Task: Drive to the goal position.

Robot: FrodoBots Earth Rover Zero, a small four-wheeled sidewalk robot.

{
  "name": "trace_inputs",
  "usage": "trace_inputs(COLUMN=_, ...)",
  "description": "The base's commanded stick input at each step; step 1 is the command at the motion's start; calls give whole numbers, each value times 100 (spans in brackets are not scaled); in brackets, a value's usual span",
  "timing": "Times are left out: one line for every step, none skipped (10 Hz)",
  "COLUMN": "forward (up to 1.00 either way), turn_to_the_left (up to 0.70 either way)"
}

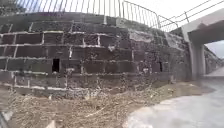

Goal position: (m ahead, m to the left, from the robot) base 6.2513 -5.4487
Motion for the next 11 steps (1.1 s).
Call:
trace_inputs(forward=0, turn_to_the_left=-45)
trace_inputs(forward=0, turn_to_the_left=-45)
trace_inputs(forward=0, turn_to_the_left=-45)
trace_inputs(forward=0, turn_to_the_left=-45)
trace_inputs(forward=0, turn_to_the_left=-45)
trace_inputs(forward=0, turn_to_the_left=-45)
trace_inputs(forward=0, turn_to_the_left=-45)
trace_inputs(forward=0, turn_to_the_left=-45)
trace_inputs(forward=0, turn_to_the_left=-45)
trace_inputs(forward=0, turn_to_the_left=-45)
trace_inputs(forward=0, turn_to_the_left=-45)
